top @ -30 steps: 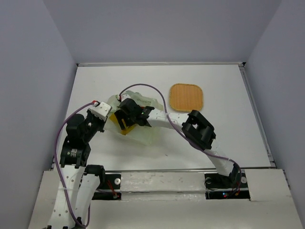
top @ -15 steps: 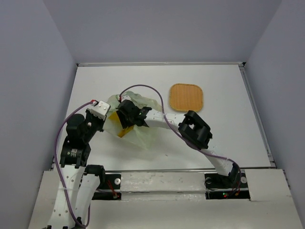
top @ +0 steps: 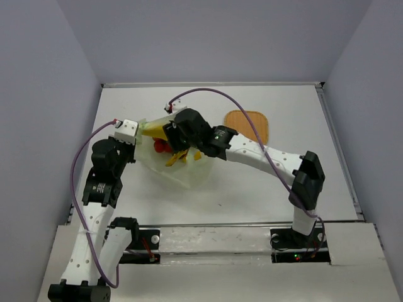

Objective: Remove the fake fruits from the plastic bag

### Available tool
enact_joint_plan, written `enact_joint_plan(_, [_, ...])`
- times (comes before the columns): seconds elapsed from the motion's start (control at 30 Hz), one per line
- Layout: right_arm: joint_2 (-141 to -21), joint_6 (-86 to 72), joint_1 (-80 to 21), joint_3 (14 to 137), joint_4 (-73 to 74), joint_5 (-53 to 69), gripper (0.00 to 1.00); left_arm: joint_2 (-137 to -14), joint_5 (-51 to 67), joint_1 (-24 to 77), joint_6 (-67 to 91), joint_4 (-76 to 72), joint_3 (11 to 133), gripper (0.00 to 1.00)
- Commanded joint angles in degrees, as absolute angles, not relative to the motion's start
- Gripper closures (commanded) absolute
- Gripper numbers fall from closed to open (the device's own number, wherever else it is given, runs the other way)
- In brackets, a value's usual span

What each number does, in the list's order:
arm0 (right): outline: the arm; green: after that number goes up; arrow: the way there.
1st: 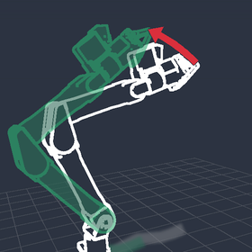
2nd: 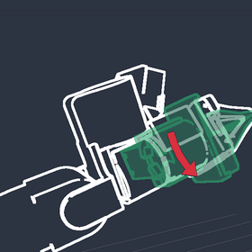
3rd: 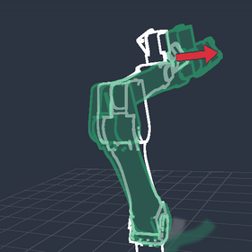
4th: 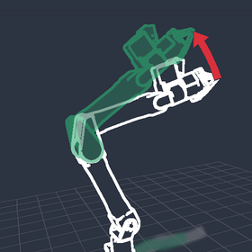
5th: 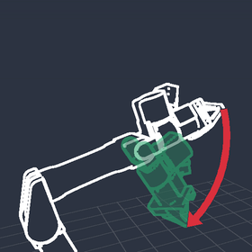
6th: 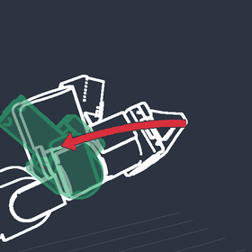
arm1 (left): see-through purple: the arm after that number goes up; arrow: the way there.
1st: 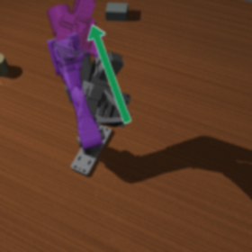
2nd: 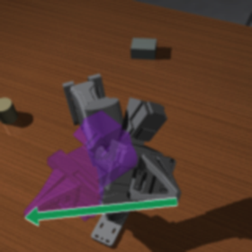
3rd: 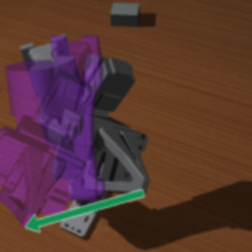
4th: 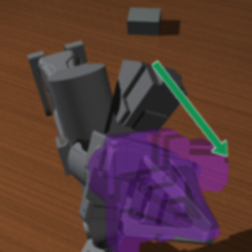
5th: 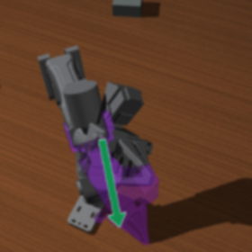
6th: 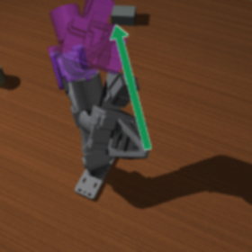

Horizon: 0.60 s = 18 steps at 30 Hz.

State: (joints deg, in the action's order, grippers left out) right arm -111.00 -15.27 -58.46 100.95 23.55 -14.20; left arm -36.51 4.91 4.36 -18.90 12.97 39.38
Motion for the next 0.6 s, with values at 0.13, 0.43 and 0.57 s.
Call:
enact_joint_plan(0.13, [-99.1, -2.0, -58.5, 95.1, 24.4, -5.0, 0.99, -41.0, -1.1, 3.8, -16.0, 4.4, 46.5, 1.00])
enact_joint_plan(0.43, [-94.8, 4.5, -58.5, 98.5, 24.0, 4.6, 0.99, -41.7, -1.1, 3.8, -12.9, 4.9, 46.8, 1.00])
enact_joint_plan(0.57, [-99.4, 4.5, -58.0, 99.2, 31.7, -4.8, 0.99, -41.2, -2.4, 3.8, -12.1, 4.4, 47.9, 1.00])
